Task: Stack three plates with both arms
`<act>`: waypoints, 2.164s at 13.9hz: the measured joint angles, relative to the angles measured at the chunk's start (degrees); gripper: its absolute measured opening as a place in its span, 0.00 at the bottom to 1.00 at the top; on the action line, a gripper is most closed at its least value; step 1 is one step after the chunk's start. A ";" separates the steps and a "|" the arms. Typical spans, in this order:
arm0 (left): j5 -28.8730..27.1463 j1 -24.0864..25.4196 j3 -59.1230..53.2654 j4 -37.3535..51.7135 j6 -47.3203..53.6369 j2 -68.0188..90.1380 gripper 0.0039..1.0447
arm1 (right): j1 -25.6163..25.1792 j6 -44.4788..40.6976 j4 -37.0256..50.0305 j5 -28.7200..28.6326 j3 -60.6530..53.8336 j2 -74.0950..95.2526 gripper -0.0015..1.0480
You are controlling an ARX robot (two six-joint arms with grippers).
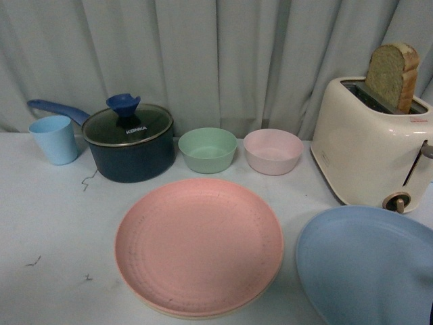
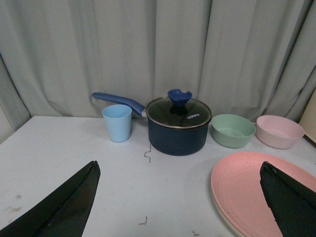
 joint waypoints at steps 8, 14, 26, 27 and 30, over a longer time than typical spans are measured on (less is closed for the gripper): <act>0.02 0.00 0.00 0.02 0.00 0.00 0.94 | 7.15 5.70 -13.29 -9.20 -2.16 -31.45 0.03; 0.02 0.00 0.00 0.02 0.00 0.00 0.94 | 24.92 13.64 -15.08 0.00 13.79 -14.60 0.03; 0.02 0.00 0.00 0.00 0.00 0.00 0.94 | 33.68 16.70 -21.70 6.23 24.96 -0.76 0.03; 0.02 0.00 0.00 0.00 -0.02 0.00 0.94 | 34.05 16.85 -21.64 6.08 24.96 -0.39 0.03; 0.02 0.00 0.00 0.00 0.00 0.00 0.94 | 34.75 16.83 -22.01 7.45 24.90 -0.04 0.30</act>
